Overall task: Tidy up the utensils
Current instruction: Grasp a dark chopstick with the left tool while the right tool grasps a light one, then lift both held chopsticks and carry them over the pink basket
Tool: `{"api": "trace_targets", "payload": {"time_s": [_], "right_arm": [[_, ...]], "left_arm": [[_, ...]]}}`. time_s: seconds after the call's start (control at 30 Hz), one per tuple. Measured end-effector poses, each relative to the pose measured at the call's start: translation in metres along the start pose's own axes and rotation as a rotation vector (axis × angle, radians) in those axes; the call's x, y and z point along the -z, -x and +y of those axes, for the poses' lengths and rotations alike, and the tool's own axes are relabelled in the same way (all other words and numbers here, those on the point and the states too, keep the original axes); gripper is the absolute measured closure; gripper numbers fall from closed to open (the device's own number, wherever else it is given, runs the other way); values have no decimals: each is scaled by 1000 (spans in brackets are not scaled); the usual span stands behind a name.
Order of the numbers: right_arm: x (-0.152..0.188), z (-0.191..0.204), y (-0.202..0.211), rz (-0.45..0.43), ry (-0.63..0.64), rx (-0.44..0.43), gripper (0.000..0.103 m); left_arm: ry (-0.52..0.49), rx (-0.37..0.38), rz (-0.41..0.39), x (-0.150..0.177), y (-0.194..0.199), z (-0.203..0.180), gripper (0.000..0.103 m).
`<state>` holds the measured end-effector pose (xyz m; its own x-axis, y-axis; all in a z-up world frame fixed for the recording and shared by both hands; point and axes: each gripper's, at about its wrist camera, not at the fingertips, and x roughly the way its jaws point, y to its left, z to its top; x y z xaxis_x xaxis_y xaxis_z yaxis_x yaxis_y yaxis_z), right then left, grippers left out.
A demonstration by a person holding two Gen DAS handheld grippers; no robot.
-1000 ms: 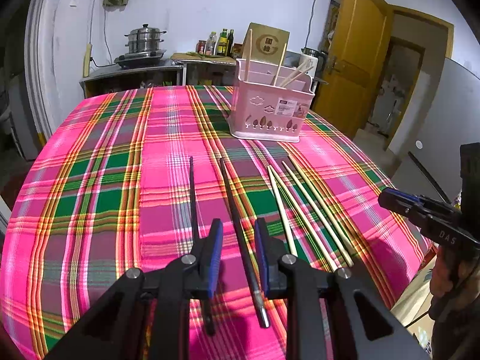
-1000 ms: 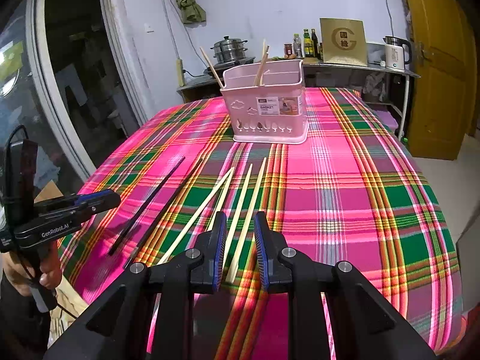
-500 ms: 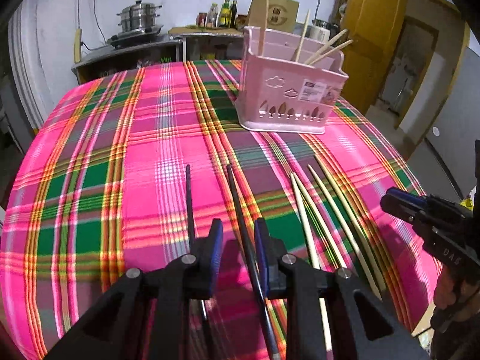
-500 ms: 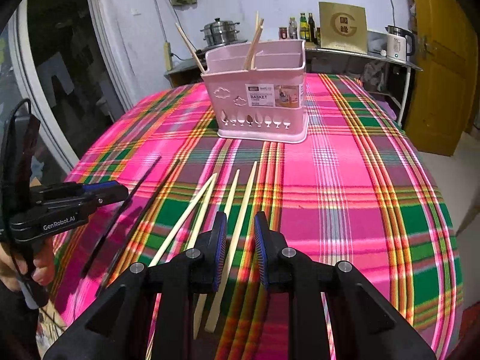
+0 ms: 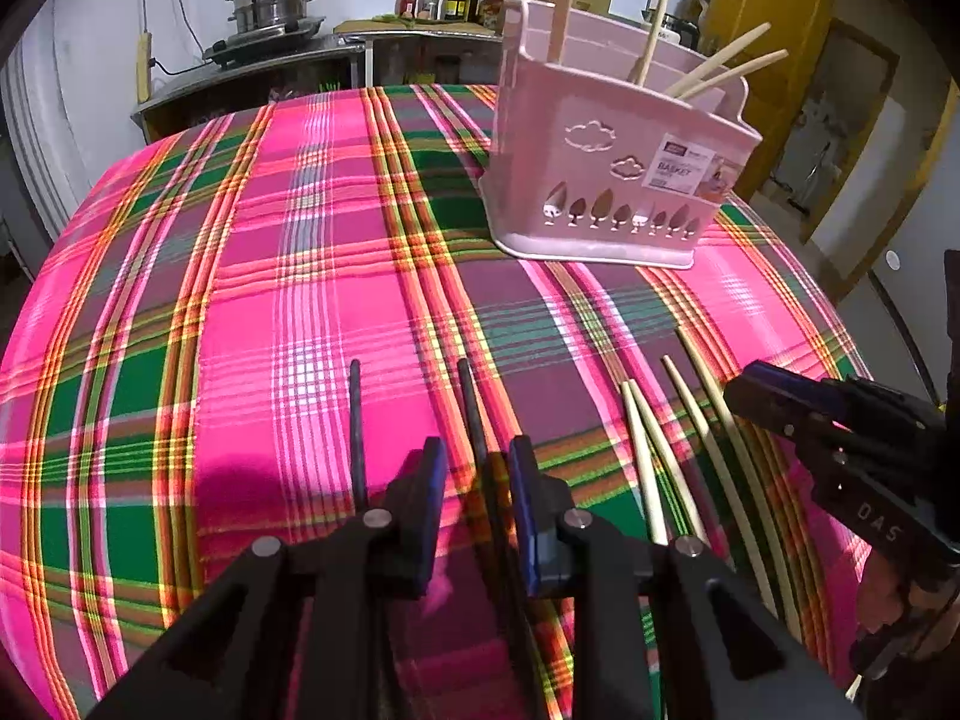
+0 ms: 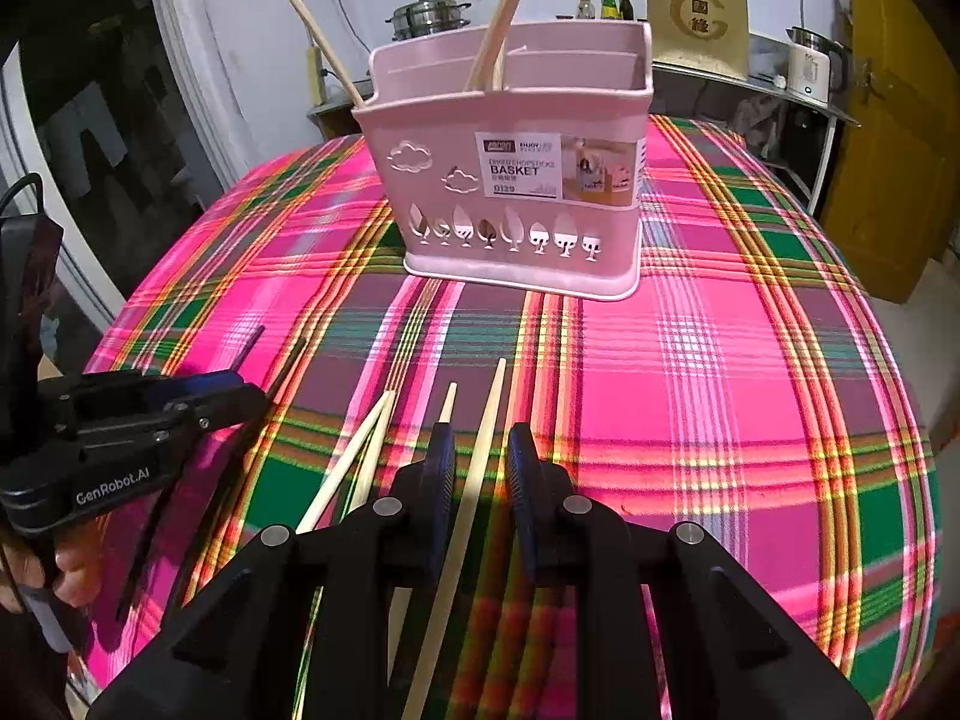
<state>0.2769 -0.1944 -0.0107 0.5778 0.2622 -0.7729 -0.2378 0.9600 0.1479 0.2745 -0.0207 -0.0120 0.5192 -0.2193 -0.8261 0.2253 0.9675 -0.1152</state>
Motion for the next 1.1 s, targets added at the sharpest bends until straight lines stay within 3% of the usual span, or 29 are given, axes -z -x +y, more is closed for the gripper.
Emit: {"api": "trace_targets", "payload": {"time_s": [0.7, 0.9, 1.1], "right_arm": [[-7, 9, -22, 50, 33, 73, 91], [-9, 8, -23, 57, 28, 67, 97], [-12, 5, -21, 56, 26, 47, 97]], "left_arm": [[-53, -82, -6, -4, -11, -11, 81], [-53, -79, 2, -5, -12, -14, 96], [-29, -54, 16, -8, -11, -12, 97]]}}
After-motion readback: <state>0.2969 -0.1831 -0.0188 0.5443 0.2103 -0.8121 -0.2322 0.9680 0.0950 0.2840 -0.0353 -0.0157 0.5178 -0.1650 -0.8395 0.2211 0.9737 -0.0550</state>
